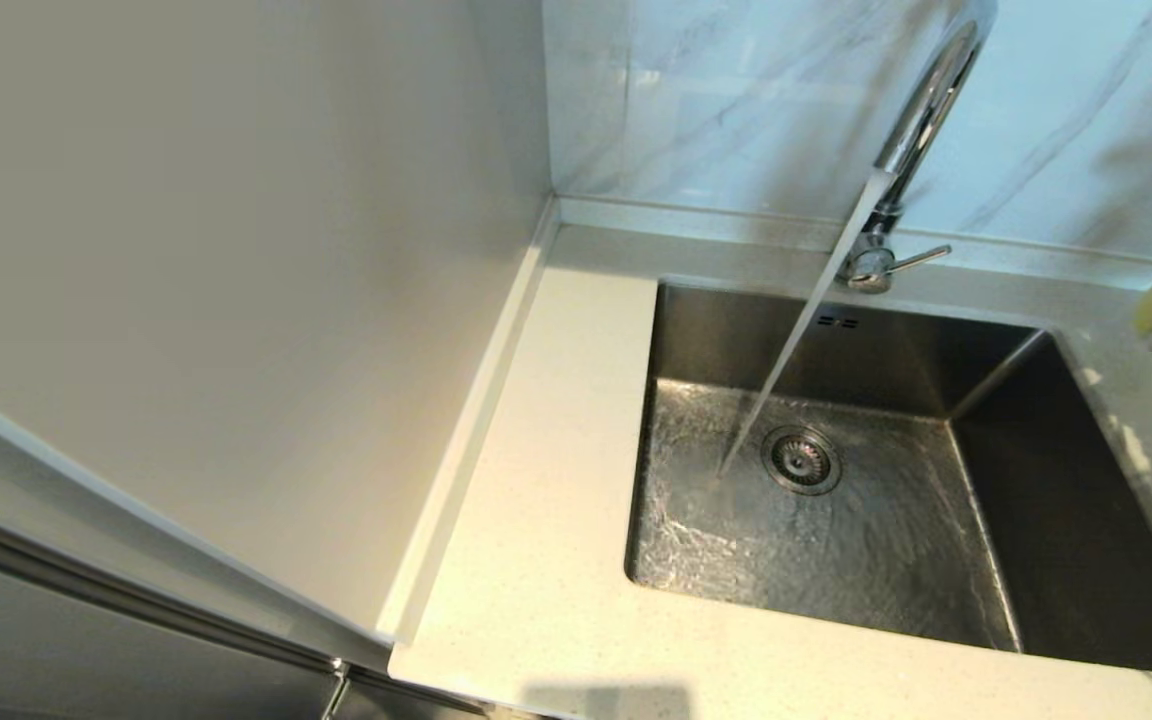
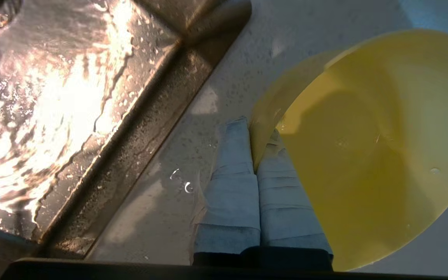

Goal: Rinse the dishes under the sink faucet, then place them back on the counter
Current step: Place the bowl on the table

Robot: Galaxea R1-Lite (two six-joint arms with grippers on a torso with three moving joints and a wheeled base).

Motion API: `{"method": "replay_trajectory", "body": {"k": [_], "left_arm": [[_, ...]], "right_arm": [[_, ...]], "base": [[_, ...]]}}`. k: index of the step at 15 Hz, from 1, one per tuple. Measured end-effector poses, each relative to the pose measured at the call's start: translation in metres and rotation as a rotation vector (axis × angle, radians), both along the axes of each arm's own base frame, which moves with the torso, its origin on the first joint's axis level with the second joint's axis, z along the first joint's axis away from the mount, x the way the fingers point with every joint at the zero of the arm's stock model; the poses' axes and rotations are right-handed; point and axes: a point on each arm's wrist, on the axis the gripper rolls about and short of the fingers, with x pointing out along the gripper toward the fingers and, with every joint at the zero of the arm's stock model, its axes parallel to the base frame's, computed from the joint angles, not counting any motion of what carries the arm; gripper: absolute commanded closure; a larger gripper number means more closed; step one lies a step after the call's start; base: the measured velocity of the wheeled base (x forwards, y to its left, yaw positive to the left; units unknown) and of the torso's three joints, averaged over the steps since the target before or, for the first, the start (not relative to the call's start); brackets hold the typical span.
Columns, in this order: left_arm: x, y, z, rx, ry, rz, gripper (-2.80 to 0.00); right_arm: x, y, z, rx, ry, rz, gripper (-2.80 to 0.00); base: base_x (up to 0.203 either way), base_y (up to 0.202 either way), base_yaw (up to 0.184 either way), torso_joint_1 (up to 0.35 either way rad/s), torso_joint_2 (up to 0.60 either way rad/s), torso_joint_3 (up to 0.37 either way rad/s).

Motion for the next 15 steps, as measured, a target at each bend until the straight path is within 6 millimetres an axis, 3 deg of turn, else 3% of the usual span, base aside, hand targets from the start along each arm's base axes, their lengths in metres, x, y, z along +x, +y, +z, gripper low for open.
{"method": "replay_trajectory", "body": {"k": [15], "left_arm": [[0.000, 0.000, 0.000, 0.000, 0.000, 0.000, 0.00]], "right_arm": [[0.006, -0.021, -0.030, 0.031, 0.069, -0.047, 0.00]], "base": [[0.000, 0.000, 0.000, 0.000, 0.00, 0.000]]}}
